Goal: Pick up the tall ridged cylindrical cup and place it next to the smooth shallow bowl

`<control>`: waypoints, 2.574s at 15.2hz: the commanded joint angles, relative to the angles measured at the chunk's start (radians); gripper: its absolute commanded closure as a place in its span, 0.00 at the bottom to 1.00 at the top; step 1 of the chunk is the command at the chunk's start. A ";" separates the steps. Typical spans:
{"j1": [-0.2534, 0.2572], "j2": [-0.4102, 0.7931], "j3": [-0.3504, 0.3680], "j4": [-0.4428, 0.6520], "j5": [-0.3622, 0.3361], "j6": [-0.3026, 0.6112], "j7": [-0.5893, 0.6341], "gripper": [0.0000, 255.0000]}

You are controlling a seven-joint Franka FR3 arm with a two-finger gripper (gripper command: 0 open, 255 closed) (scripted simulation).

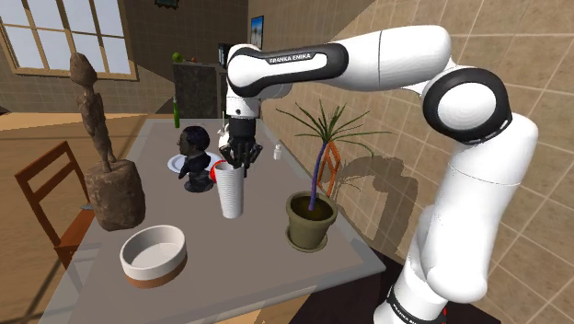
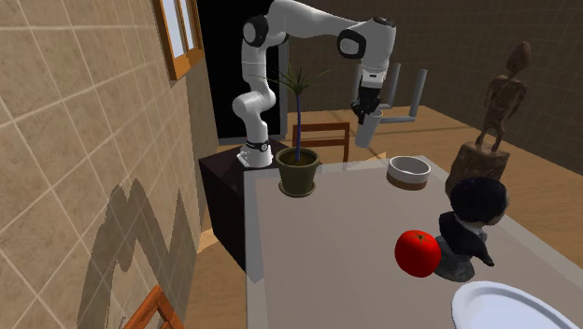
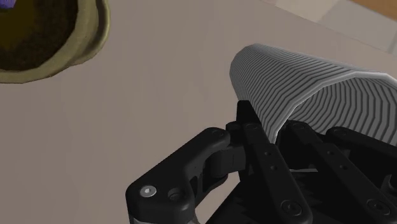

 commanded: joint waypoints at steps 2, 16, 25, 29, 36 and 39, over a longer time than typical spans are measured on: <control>0.037 0.030 0.033 0.033 0.008 0.009 0.069 1.00; 0.211 0.278 0.151 0.319 -0.004 0.025 0.360 1.00; 0.348 0.570 0.188 0.736 -0.050 -0.069 0.536 1.00; 0.363 0.603 0.189 0.746 -0.053 -0.044 0.545 1.00; 0.359 0.595 0.188 0.640 -0.050 0.053 0.529 1.00; 0.358 0.598 0.187 0.604 -0.049 0.091 0.523 1.00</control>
